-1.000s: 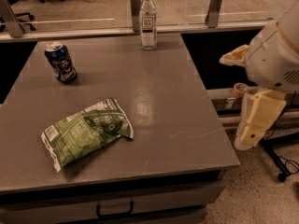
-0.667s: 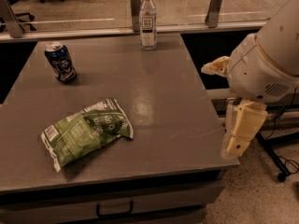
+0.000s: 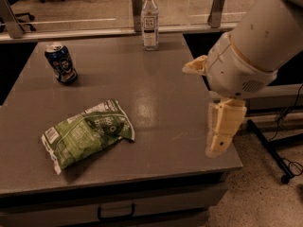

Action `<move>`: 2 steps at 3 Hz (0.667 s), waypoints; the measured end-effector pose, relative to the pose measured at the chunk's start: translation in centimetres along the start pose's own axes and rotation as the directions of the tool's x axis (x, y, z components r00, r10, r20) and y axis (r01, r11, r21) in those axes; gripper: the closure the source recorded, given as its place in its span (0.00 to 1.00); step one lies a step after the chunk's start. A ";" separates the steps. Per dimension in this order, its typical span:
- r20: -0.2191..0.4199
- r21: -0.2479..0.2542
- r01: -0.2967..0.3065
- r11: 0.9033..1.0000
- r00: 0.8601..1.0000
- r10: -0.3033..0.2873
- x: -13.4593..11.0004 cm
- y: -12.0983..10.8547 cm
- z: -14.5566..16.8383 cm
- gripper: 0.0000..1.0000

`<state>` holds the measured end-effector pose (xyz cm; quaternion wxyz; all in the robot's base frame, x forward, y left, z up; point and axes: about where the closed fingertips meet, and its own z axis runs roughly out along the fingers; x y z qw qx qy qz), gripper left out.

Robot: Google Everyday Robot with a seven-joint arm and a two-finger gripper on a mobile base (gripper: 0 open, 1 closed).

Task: Pick green jalapeno chip bag

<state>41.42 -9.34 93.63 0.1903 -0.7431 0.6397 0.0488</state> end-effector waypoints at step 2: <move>0.052 -0.050 0.134 0.990 0.990 -0.132 -7.4 -7.5 9.3 0.00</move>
Offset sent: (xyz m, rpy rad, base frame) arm 0.1324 0.1848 -0.0896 0.0277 0.0406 0.2289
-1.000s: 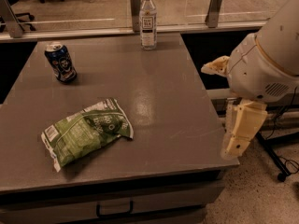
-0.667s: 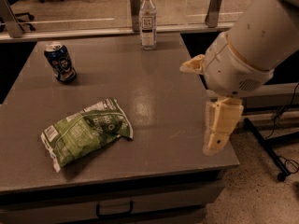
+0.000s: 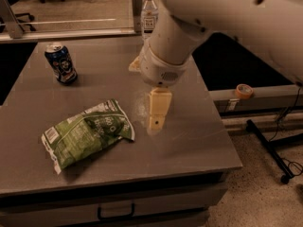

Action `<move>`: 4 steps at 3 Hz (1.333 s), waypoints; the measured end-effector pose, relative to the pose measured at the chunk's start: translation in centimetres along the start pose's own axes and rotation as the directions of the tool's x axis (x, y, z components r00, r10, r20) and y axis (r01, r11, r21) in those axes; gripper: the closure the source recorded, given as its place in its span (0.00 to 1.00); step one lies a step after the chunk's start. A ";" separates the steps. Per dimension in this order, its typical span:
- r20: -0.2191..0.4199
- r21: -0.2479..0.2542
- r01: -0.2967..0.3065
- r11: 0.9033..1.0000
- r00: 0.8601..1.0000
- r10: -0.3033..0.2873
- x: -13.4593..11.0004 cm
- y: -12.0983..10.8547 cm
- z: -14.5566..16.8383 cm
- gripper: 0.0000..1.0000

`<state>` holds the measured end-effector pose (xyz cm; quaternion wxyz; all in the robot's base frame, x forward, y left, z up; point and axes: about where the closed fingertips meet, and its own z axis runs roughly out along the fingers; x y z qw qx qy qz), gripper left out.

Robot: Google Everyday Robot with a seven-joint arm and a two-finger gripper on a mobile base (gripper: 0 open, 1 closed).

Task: Pick green jalapeno chip bag

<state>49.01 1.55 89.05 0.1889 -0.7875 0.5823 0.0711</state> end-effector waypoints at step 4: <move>0.082 -0.144 -0.011 0.990 0.996 0.023 -7.3 2.0 4.8 0.00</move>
Offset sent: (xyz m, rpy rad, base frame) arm -0.0089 0.0834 -0.0231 0.0391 0.1393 0.0293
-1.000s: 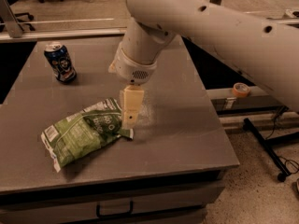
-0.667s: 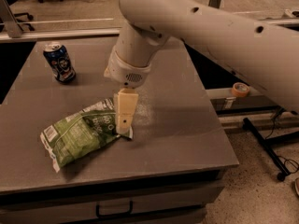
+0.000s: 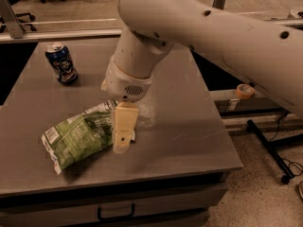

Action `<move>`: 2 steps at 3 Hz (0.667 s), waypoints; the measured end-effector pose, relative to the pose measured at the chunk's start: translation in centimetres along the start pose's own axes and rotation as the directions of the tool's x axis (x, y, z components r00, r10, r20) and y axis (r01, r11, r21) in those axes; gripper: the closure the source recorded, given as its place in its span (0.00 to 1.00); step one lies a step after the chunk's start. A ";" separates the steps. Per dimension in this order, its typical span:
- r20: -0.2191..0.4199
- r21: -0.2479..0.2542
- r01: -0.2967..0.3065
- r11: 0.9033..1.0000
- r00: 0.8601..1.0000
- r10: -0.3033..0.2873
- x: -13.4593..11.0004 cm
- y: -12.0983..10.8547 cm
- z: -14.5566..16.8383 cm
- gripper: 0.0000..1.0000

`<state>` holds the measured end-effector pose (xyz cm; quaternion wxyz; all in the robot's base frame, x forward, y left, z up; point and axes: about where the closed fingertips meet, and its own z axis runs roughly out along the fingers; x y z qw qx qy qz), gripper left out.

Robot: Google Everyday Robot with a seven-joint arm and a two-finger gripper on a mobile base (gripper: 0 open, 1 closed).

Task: Pick green jalapeno chip bag

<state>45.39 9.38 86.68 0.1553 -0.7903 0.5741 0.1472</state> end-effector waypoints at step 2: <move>0.021 -0.025 0.071 0.997 0.997 -0.071 -1.3 3.0 1.4 0.15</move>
Offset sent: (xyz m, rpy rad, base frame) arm -0.0503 0.0072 -0.0179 0.0225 0.0011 0.1232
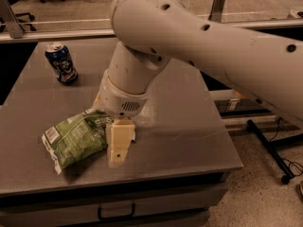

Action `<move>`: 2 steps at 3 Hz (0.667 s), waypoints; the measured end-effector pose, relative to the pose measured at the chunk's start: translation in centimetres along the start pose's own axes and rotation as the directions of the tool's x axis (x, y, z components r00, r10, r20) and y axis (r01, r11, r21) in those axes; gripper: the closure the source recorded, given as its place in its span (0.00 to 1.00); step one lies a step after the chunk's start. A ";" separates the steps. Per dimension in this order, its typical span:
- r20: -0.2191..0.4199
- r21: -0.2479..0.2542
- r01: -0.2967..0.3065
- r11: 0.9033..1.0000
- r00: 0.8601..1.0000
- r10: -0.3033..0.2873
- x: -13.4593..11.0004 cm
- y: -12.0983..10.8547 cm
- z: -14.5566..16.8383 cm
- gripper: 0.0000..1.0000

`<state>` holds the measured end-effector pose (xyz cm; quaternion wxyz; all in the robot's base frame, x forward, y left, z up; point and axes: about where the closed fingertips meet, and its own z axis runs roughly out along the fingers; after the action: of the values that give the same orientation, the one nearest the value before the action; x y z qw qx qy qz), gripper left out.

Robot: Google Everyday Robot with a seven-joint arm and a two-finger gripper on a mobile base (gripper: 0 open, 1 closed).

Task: Pick green jalapeno chip bag

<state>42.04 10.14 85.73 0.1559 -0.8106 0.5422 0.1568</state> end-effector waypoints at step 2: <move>0.005 0.006 0.046 0.999 0.999 -0.046 -0.3 1.9 -0.2 0.63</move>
Offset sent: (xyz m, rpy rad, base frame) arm -0.0263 -0.0078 -0.0006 0.0247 -0.0248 0.0599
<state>40.17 9.61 85.84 0.1633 -0.8221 0.5233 0.1536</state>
